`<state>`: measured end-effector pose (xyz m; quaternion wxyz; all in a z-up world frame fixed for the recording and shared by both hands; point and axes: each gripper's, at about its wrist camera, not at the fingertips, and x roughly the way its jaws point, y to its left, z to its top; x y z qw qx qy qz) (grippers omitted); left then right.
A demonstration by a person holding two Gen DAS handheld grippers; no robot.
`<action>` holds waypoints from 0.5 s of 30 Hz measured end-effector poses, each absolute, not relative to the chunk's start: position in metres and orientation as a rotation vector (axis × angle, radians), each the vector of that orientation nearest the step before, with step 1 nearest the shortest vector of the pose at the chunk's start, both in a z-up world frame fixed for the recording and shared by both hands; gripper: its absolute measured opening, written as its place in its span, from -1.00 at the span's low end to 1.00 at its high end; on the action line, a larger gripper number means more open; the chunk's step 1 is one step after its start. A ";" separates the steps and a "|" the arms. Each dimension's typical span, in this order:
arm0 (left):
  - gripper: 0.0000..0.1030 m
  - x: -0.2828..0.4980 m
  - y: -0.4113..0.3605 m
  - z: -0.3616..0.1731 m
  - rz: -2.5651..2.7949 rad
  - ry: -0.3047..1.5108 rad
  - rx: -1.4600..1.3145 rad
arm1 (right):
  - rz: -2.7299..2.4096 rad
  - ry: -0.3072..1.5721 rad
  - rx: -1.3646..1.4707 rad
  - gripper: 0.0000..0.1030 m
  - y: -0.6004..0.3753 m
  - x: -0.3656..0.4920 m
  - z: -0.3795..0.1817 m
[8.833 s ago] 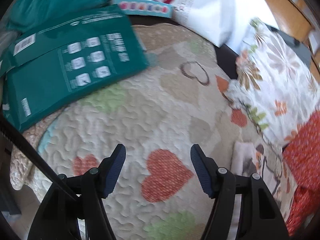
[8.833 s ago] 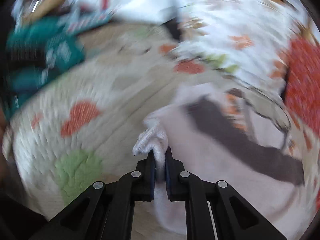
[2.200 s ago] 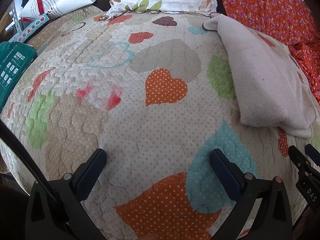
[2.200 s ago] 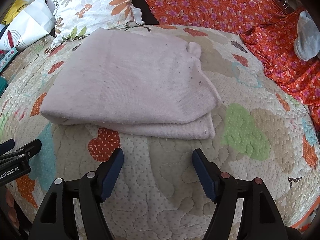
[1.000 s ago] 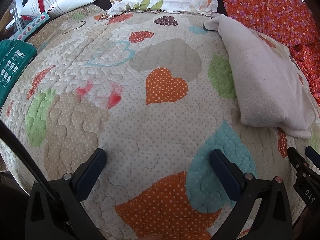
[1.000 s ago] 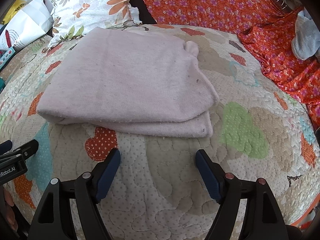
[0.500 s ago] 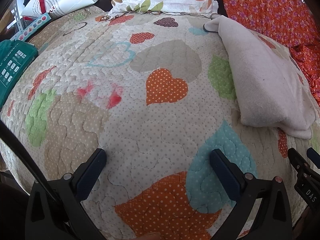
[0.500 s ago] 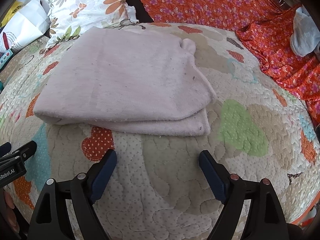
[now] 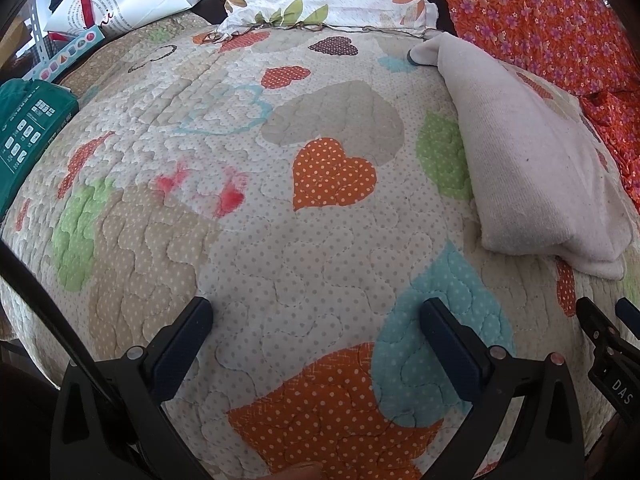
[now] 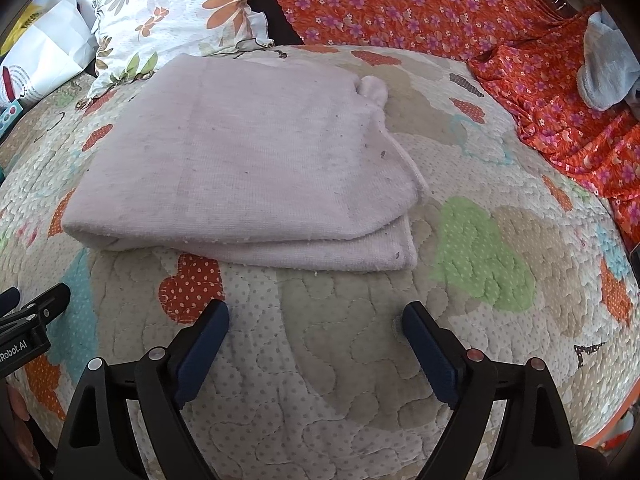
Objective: Fold small clothes
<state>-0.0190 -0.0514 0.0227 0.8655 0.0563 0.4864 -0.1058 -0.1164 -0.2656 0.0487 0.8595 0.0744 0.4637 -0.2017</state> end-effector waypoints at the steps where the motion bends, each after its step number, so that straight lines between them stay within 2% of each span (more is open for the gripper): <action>1: 1.00 -0.019 -0.052 0.023 -0.221 1.019 0.118 | -0.423 0.973 0.156 0.79 -0.266 -0.116 0.049; 15: 1.00 -0.019 -0.051 0.023 -0.219 1.016 0.116 | -0.432 0.971 0.157 0.83 -0.267 -0.118 0.048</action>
